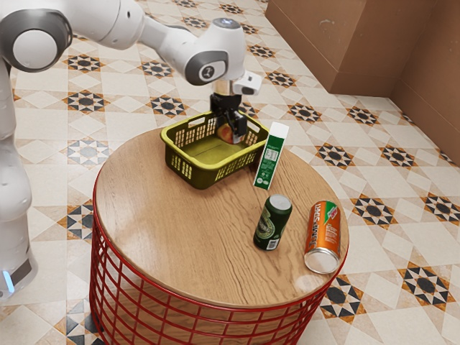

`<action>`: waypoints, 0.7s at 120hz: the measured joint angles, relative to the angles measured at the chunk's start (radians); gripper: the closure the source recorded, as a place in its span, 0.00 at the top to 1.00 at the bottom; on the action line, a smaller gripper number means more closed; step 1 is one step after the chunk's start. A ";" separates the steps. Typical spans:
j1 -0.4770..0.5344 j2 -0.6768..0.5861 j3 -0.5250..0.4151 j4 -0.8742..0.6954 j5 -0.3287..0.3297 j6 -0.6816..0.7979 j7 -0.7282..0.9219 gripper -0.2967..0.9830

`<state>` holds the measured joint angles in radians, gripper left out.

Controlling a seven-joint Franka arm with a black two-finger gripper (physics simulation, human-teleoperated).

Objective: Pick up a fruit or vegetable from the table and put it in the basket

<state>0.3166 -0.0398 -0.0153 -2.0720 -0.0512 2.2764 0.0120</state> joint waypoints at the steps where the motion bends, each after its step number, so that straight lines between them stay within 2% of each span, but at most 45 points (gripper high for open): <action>1: -0.001 0.000 0.000 0.001 0.001 0.000 0.000 0.69; 32: -0.031 -0.004 -0.001 -0.013 0.015 -0.007 -0.005 0.69; 65: 0.018 0.007 -0.025 -0.021 0.014 0.000 -0.010 0.68; 84: 0.003 0.009 -0.030 -0.023 0.016 0.008 -0.014 0.68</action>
<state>0.3195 -0.0308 -0.0448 -2.0945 -0.0353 2.2842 -0.0016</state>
